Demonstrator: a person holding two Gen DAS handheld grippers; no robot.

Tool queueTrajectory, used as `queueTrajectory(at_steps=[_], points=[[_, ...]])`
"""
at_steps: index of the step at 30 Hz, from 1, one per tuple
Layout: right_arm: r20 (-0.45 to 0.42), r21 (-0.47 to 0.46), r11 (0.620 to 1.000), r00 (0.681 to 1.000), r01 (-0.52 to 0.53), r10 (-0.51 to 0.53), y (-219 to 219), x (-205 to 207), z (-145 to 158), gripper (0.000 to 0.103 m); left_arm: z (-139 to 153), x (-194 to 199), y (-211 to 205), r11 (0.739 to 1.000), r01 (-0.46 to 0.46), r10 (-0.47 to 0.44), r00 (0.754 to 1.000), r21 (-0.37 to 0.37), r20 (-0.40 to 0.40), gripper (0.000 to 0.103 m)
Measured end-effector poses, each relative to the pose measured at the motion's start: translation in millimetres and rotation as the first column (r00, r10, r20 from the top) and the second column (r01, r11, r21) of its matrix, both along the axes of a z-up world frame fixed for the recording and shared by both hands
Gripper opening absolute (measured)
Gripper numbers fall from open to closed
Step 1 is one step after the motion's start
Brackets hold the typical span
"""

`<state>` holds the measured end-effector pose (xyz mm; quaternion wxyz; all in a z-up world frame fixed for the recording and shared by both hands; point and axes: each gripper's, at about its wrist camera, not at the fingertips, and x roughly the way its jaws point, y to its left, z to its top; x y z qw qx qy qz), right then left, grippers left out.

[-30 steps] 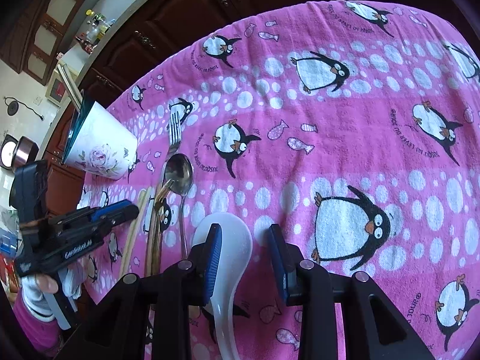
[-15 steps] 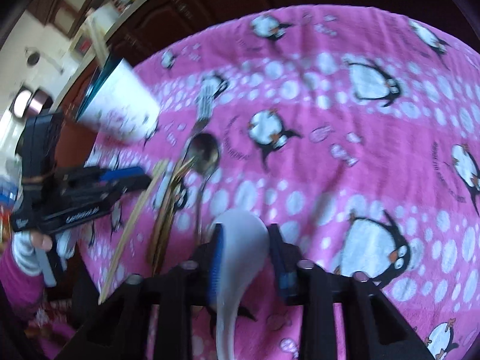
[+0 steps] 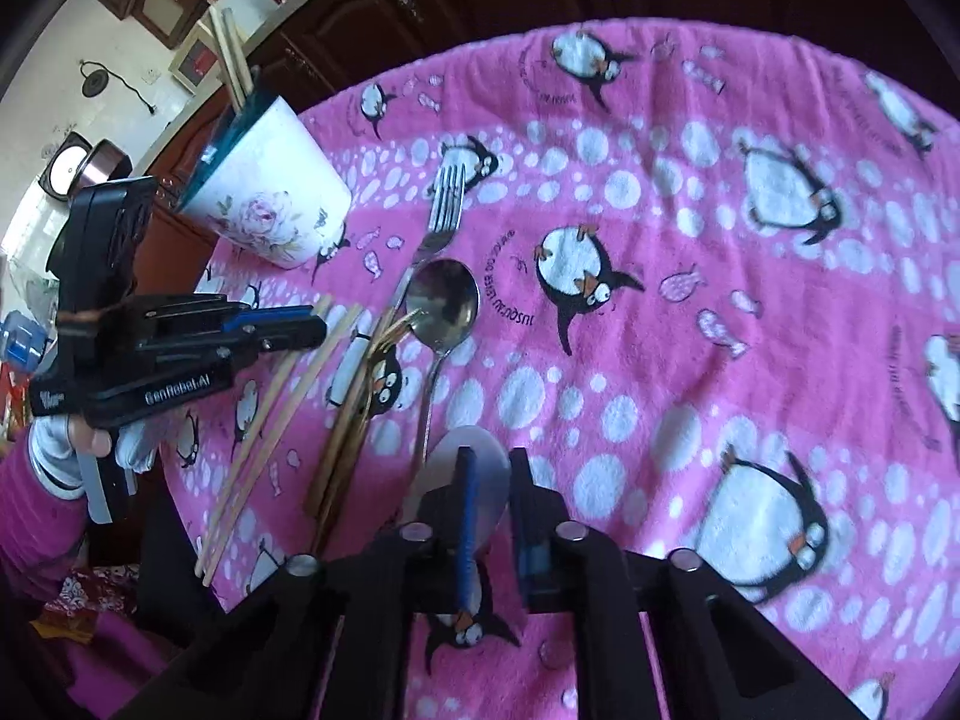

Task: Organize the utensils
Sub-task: 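Lift the white spoon over the holder with the right gripper while the left gripper carries chopsticks there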

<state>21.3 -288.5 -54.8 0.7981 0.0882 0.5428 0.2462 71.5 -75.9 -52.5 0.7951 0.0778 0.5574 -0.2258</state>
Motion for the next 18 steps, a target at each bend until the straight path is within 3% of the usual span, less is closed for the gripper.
queueTrajectory(at_steps=[11, 18], points=[[0.131, 0.036, 0.999, 0.990, 0.041, -0.045, -6, -23, 55, 0.003, 73, -23, 60, 0.979, -0.117, 0.134, 0.986, -0.165, 0.095, 0.004], [0.247, 0.119, 0.991, 0.965, 0.057, -0.085, 10, -16, 104, 0.003, 141, -30, 101, 0.945, -0.175, 0.232, 0.954, -0.275, 0.189, 0.004]])
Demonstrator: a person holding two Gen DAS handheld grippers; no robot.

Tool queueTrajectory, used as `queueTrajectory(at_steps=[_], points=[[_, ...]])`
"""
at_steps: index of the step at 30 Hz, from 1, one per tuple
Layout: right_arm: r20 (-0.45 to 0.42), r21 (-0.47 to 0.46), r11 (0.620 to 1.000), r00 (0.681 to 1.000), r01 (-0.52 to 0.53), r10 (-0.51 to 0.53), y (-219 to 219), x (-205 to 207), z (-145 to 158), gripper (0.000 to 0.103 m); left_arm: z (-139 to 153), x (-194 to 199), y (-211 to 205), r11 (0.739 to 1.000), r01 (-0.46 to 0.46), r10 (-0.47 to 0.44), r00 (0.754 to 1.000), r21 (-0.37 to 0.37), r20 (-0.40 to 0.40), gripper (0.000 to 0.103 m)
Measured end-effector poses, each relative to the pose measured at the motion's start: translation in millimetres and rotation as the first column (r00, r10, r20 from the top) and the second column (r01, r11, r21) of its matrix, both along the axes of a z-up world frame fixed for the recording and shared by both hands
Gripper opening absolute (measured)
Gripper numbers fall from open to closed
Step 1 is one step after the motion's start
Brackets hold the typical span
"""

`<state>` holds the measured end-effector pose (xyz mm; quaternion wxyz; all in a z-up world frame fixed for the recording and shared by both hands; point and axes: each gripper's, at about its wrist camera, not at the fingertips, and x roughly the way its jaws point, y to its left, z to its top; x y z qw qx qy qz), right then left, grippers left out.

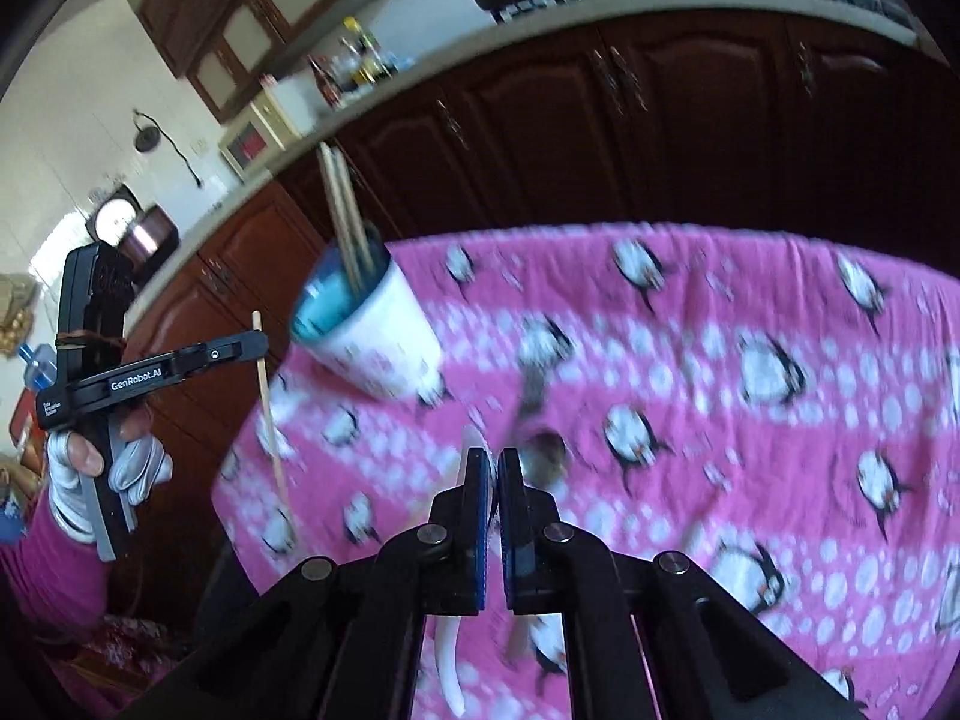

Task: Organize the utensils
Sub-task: 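Lift the white spoon over the holder with the right gripper while the left gripper carries chopsticks there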

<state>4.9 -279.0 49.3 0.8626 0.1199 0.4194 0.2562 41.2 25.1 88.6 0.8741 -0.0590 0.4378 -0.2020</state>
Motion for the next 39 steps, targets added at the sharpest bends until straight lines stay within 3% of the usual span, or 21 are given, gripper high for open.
queueTrajectory(at_steps=[11, 21, 30, 39], points=[[0.150, 0.044, 0.996, 0.986, -0.073, 0.066, 81, 42, 69, 0.003, 92, 13, 51, 0.992, -0.082, 0.095, 0.985, -0.097, 0.144, 0.004], [0.240, 0.012, 0.999, 0.970, -0.040, 0.036, 133, 93, 102, 0.003, 139, 36, 80, 0.987, -0.140, 0.153, 0.963, -0.076, 0.221, 0.004], [0.286, -0.039, 0.999, 0.958, 0.038, -0.025, 165, 139, 91, 0.003, 136, 67, 90, 0.977, -0.204, 0.212, 0.948, -0.058, 0.240, 0.004], [0.350, -0.131, 0.988, 0.936, 0.079, -0.029, 191, 147, 52, 0.003, 89, 84, 79, 0.970, -0.241, 0.232, 0.952, 0.022, 0.200, 0.004]])
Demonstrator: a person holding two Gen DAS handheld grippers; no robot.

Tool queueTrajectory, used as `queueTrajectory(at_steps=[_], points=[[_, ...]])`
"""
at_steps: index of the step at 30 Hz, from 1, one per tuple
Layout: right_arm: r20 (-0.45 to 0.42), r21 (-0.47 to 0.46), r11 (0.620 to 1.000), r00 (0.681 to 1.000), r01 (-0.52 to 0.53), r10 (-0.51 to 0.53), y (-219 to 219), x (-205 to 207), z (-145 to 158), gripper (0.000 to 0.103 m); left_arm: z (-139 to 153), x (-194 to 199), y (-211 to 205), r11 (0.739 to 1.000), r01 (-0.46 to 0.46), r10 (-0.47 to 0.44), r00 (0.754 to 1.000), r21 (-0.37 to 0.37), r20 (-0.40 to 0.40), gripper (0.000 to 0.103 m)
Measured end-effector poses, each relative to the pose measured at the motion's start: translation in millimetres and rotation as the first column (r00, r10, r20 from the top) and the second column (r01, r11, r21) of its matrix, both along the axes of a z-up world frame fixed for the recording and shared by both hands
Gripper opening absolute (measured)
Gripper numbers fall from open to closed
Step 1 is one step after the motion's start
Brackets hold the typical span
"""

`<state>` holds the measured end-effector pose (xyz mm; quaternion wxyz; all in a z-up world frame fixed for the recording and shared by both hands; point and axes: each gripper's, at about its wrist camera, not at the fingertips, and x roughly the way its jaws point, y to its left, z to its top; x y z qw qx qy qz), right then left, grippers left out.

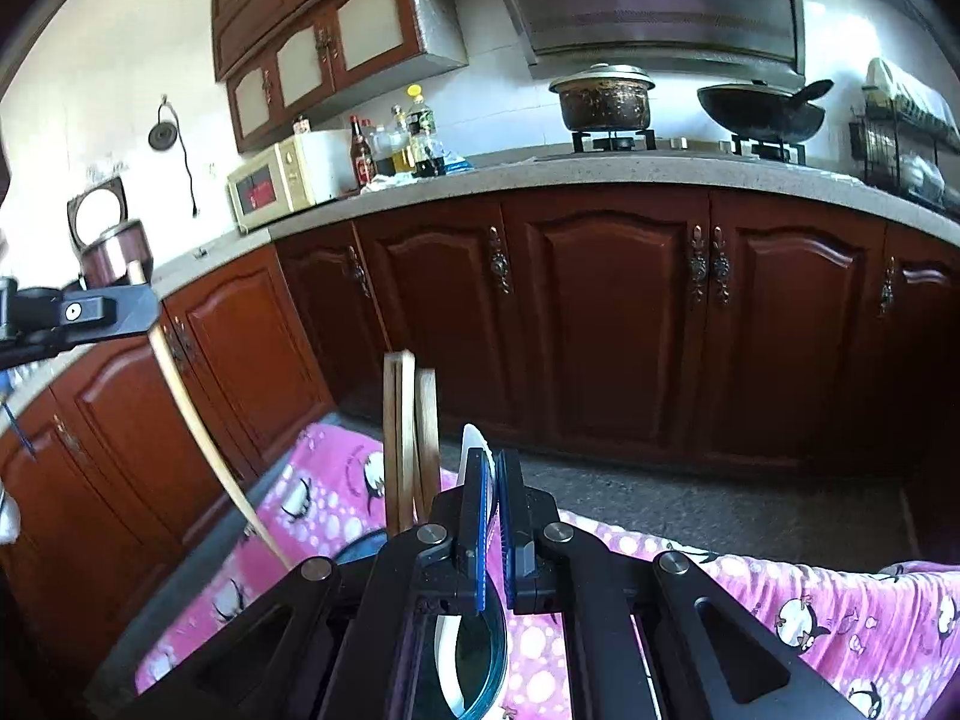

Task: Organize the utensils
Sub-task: 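Lift the white spoon over the holder with the right gripper while the left gripper carries chopsticks there, then open the right gripper to drop the white spoon in the holder while the left gripper releases chopsticks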

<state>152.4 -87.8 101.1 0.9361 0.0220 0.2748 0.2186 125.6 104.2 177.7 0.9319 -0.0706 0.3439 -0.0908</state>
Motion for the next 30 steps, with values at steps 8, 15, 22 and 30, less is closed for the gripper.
queueTrajectory(at_steps=[8, 15, 22, 30], points=[[-0.040, -0.015, 0.999, 0.999, -0.030, 0.029, -7, -4, -12, 0.003, -32, 6, -14, 1.000, -0.003, 0.004, 0.999, 0.028, -0.037, 0.004], [-0.072, -0.055, 0.996, 0.995, -0.068, 0.064, -6, -18, -21, 0.003, -41, 2, -23, 0.999, -0.021, 0.022, 1.000, 0.050, -0.018, 0.004], [-0.118, -0.103, 0.990, 0.989, -0.099, 0.087, 0, -27, -38, 0.003, -40, -2, -28, 0.997, -0.023, 0.024, 1.000, 0.067, -0.012, 0.004], [-0.151, -0.105, 0.988, 0.984, -0.116, 0.099, -2, -30, -37, 0.011, -38, -7, -22, 0.997, -0.032, 0.033, 0.999, 0.066, -0.024, 0.004]])
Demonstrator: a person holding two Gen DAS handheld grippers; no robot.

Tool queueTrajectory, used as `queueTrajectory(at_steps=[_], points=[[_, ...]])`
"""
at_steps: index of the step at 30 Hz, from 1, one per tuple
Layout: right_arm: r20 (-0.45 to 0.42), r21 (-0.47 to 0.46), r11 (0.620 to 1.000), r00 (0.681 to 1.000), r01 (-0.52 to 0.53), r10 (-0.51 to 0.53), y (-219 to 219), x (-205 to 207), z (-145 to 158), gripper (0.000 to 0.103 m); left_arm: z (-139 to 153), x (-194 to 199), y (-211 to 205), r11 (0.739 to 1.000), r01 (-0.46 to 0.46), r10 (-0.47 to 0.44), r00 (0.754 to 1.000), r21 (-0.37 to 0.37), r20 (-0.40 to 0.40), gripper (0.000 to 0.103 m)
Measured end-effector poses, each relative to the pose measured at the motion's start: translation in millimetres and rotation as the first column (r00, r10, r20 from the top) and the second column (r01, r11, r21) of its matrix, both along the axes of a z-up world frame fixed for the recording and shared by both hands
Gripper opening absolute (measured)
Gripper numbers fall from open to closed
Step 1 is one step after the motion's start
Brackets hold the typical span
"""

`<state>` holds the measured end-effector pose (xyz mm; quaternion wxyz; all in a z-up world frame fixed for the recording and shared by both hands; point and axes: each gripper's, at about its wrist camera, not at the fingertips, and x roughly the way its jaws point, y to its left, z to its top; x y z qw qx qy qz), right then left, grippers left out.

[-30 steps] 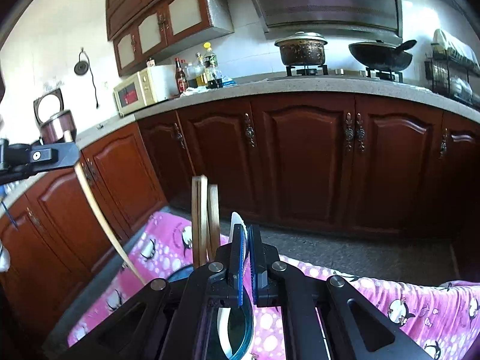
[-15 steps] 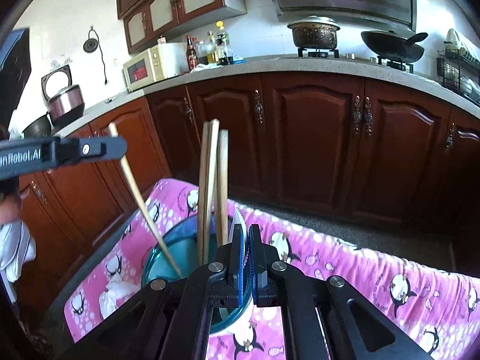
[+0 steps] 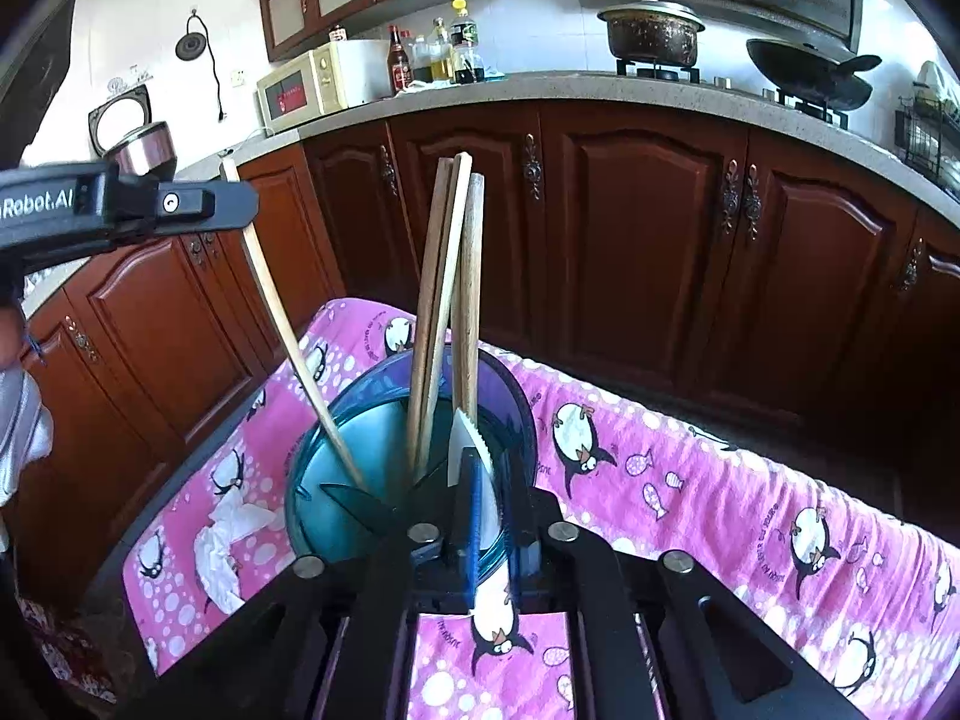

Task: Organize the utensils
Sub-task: 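Open the right gripper to drop the white spoon in the holder while the left gripper releases chopsticks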

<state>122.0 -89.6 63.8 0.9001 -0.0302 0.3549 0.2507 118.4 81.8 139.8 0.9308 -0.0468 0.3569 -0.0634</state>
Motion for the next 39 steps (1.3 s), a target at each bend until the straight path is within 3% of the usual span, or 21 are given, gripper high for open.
queueTrajectory(at_steps=[1, 3, 10, 17, 19, 21, 23, 39], points=[[0.001, 0.009, 1.000, 1.000, 0.004, -0.004, -2, -2, 2, 0.019, 0, -1, 1, 1.000, 0.002, -0.002, 1.000, -0.003, -0.002, 0.004], [0.004, 0.032, 0.999, 1.000, 0.011, -0.011, -6, -5, 7, 0.024, 2, -3, 4, 1.000, 0.002, -0.002, 1.000, -0.009, -0.008, 0.004], [-0.001, 0.090, 0.995, 0.999, 0.046, -0.046, -21, -15, 19, 0.029, -7, 1, 4, 1.000, 0.002, -0.003, 0.999, -0.015, -0.050, 0.004], [0.001, 0.086, 0.995, 0.999, 0.051, -0.051, -26, -27, 24, 0.033, -19, 7, -4, 1.000, -0.008, 0.006, 0.997, -0.026, -0.079, 0.005], [0.001, 0.091, 0.994, 0.999, 0.054, -0.055, -29, -30, 25, 0.035, -21, 7, -1, 0.999, -0.017, 0.014, 0.996, -0.037, -0.089, 0.009], [-0.002, 0.099, 0.993, 0.998, 0.058, -0.058, -32, -33, 26, 0.035, -21, 3, 3, 0.999, -0.030, 0.026, 0.995, -0.043, -0.092, 0.033], [-0.007, 0.107, 0.992, 0.998, 0.061, -0.061, -35, -34, 26, 0.036, -19, -2, 5, 0.998, -0.030, 0.025, 0.996, -0.054, -0.086, 0.042], [-0.011, 0.110, 0.989, 0.995, 0.102, -0.102, -50, -65, 31, 0.040, -20, -57, -19, 0.998, -0.041, 0.041, 0.999, 0.051, -0.015, 0.052]])
